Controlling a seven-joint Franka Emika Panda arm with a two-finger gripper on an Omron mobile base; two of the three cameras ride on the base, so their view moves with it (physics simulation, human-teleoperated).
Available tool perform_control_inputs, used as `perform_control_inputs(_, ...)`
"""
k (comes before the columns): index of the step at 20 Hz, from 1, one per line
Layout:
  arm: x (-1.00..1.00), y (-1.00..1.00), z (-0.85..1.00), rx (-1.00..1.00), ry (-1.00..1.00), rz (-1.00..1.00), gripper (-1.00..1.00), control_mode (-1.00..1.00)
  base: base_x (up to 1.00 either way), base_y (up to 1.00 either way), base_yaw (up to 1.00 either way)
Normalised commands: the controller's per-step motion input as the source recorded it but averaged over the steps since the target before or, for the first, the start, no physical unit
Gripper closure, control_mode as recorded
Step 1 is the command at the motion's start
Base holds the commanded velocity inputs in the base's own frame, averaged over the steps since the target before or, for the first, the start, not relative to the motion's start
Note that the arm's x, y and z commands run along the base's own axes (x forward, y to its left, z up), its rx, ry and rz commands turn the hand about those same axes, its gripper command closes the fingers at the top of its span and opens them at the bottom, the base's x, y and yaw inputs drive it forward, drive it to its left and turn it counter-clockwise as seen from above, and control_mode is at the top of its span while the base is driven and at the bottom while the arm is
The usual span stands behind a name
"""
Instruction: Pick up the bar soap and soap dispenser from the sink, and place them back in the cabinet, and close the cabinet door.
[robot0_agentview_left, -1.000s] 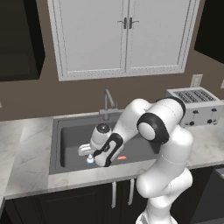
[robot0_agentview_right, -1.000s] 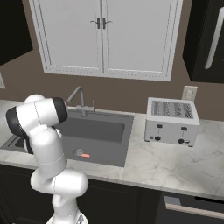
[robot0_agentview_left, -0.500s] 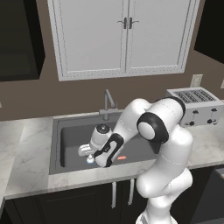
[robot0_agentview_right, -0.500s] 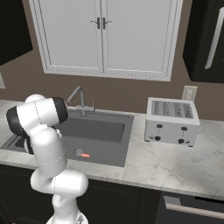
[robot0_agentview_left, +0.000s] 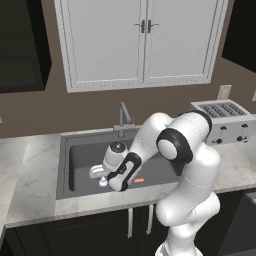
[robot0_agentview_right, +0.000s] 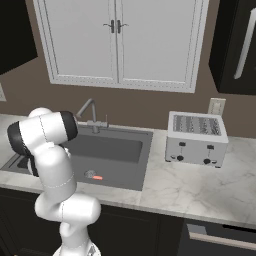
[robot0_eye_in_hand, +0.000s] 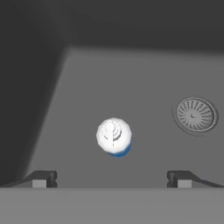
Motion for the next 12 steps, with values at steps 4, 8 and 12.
perform_control_inputs(4, 0.00, 0.00, 0.00, 0.00, 0.00, 0.00, -1.00, -1.00, 0.00, 0.00, 0.00)
perform_control_inputs(8, 0.01, 0.00, 0.00, 0.00, 0.00, 0.00, -1.00, -1.00, 0.00, 0.00, 0.00)
perform_control_inputs(12, 0.02, 0.00, 0.00, 0.00, 0.00, 0.00, -1.00, -1.00, 0.00, 0.00, 0.00)
